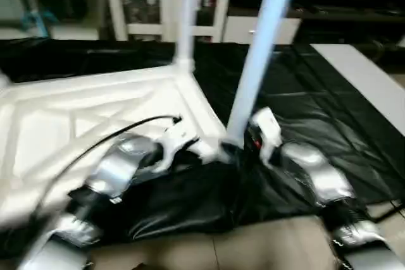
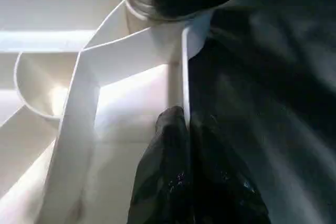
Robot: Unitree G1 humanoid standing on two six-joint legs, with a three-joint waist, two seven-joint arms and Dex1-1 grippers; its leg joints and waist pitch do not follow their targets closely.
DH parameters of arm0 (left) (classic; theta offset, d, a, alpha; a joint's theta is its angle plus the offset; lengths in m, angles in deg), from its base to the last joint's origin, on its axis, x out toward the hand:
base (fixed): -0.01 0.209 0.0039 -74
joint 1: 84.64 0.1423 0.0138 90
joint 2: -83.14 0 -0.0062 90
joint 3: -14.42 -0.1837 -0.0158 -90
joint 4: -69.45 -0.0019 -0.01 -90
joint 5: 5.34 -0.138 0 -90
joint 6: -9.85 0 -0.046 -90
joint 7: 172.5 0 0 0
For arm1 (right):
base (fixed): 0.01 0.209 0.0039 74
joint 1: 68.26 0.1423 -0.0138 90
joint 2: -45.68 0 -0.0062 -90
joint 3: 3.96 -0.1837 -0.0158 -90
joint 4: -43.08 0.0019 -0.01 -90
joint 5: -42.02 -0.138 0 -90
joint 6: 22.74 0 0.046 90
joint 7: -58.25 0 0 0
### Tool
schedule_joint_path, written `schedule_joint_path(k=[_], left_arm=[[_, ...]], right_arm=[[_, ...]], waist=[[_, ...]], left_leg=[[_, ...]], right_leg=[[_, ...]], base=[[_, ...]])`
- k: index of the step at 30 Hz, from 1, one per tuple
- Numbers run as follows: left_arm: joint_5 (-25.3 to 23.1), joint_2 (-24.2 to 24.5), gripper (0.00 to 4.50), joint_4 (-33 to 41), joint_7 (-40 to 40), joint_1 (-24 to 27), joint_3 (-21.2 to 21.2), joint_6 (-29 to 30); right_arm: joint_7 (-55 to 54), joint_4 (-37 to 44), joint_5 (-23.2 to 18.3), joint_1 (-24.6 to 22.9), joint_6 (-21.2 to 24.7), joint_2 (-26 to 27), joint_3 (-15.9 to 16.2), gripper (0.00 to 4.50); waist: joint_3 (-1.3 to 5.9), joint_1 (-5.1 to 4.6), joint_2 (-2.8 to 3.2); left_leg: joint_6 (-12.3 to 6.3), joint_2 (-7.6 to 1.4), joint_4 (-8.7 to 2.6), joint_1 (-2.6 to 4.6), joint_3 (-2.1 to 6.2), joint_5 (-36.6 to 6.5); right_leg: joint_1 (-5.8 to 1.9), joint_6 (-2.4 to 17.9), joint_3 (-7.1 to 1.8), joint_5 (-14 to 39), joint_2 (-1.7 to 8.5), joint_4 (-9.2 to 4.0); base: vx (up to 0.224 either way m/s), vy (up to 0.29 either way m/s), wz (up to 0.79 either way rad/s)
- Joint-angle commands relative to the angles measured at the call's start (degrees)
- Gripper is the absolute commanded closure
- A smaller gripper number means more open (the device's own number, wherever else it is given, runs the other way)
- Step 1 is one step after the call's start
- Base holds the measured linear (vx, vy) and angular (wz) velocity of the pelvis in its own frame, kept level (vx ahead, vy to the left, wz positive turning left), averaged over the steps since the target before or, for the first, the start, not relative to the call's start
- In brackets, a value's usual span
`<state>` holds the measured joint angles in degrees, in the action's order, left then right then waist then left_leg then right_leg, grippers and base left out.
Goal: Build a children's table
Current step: Rotate leg to tighten
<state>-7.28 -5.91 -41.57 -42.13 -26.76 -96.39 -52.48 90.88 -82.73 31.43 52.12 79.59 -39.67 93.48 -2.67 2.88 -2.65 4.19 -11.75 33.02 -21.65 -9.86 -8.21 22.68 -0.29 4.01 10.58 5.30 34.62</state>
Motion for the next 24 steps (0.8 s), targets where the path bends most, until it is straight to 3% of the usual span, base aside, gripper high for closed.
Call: schedule_joint_path(k=[1,5,8,11,13,17,19,24], left_arm=[[1.73,-3.08,4.5,-1.61,1.86,-0.2,-1.06,-0.03],[0.78,-7.81,4.5,-6.63,10.35,-2.64,2.53,-0.02],[-0.79,-10.63,4.5,-10.54,17.1,-4.39,4.75,-1.15],[-1.56,-11.02,4.5,-11.78,18.61,-4.93,4.73,-1.82],[-1.34,-11.11,4.5,-11.56,18.03,-4.76,4.53,-1.66],[-1.39,-10.73,4.5,-11.51,17.23,-4.5,4.02,-1.81],[-1.69,-10.57,4.5,-11.53,16.61,-4.3,3.93,-2.2],[-1.96,-9.44,4.5,-9.98,13.66,-3.37,2.97,-2.4]], right_arm=[[-8.54,-3.47,2.77,1.28,0.58,0.58,-1.86,1.78],[-18.37,-7.51,3.36,3.36,-0.76,6.25,-3.8,1.78],[-29.51,-10.0,4.42,4.32,-1.74,10.4,-5.65,1.78],[-32.6,-10.58,4.79,4.5,-2.43,11.9,-5.76,1.78],[-31.23,-10.56,4.19,4.64,-3.93,13.07,-5.56,1.78],[-26.39,-9.07,3.51,4.31,-7.23,13.39,-5.34,1.78],[-24.1,-7.55,3.03,3.73,-8.61,13.07,-5.51,1.22],[-18.4,-1.99,1.5,1.75,-7.39,10.08,-5.12,0.74]], waist=[[3.0,-0.56,0.81],[2.83,-0.9,0.69],[2.66,-1.35,1.14],[2.55,-1.59,1.54],[2.46,-1.91,1.9],[2.55,-1.76,1.66],[2.54,-1.56,1.37],[2.46,-1.51,1.45]], left_leg=[[4.56,-0.94,-4.48,1.49,1.56,-31.93],[3.14,-0.63,-4.22,1.99,1.29,-32.52],[3.0,-0.64,-4.14,2.92,1.35,-35.32],[2.68,-0.72,-4.6,3.3,1.57,-38.8],[2.98,-1.18,-5.66,2.91,1.84,-41.94],[2.7,-0.76,-5.39,3.21,1.48,-40.88],[1.56,-0.41,-4.98,3.15,1.31,-38.43],[1.2,-0.77,-5.46,2.12,1.6,-36.44]], right_leg=[[-1.13,5.31,-0.97,30.84,2.77,-6.16],[-0.57,4.81,-0.79,32.36,2.76,-7.05],[0.0,3.83,-0.18,33.41,2.49,-7.83],[-0.22,2.74,0.6,32.39,2.14,-8.36],[-0.97,2.86,0.79,29.84,2.01,-7.8],[-0.72,3.01,0.45,30.82,2.74,-8.54],[-0.69,2.41,0.72,32.69,3.16,-9.09],[-1.34,1.88,0.99,32.81,3.65,-8.86]], base=[[0.0,0.0,0.0],[0.0,0.0,0.0],[0.0,0.0,0.0],[0.0,0.0,0.0],[0.0,0.0,0.0],[0.0,0.0,0.0],[0.0,0.0,0.0],[0.0,0.0,0.0]])
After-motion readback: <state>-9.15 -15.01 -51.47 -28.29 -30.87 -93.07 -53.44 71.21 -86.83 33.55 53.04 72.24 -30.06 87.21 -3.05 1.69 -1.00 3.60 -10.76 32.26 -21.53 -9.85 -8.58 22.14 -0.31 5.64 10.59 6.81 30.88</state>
